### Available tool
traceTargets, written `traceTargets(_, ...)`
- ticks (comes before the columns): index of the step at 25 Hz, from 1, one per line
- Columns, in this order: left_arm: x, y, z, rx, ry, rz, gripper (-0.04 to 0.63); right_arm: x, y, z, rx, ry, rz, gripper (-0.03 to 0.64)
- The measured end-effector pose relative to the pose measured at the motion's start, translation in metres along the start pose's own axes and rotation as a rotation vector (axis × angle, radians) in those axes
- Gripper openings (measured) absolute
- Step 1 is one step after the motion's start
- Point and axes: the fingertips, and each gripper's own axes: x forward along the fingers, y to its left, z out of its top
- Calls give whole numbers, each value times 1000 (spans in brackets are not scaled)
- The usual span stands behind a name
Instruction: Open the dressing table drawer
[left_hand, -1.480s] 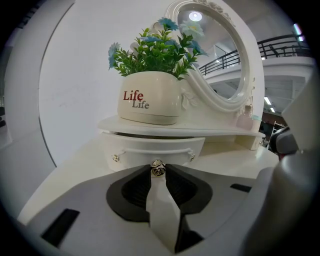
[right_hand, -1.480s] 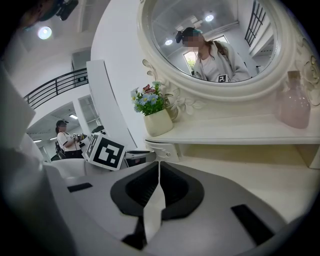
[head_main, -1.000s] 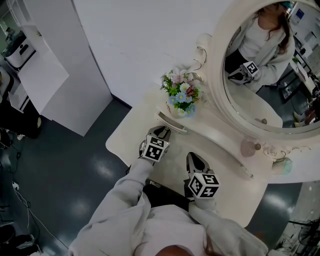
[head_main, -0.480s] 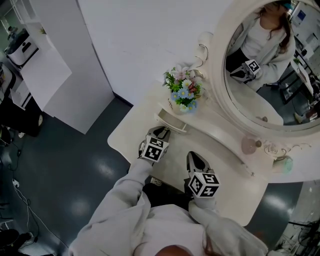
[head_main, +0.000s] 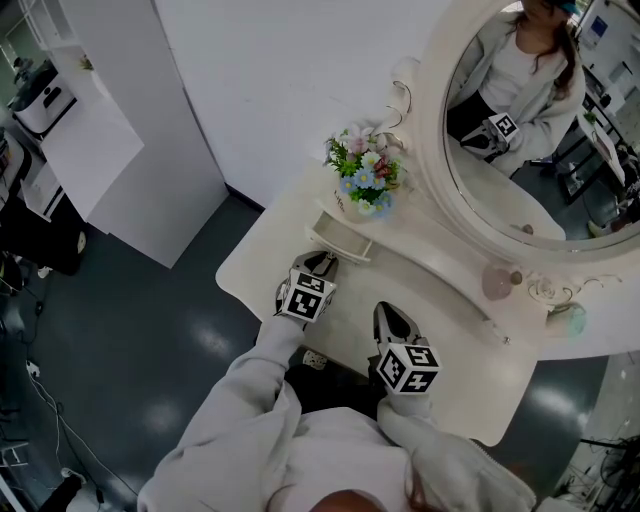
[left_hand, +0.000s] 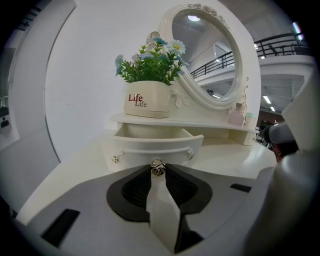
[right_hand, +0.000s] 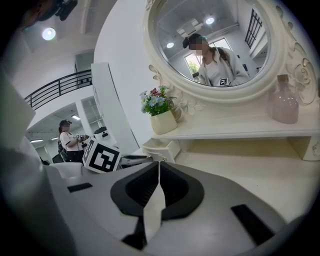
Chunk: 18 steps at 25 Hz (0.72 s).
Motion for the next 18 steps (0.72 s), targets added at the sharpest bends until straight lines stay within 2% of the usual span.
traceTargets(18,-12,-3,-8,1,1,3,100,-1,7,-10,6,10,16,37)
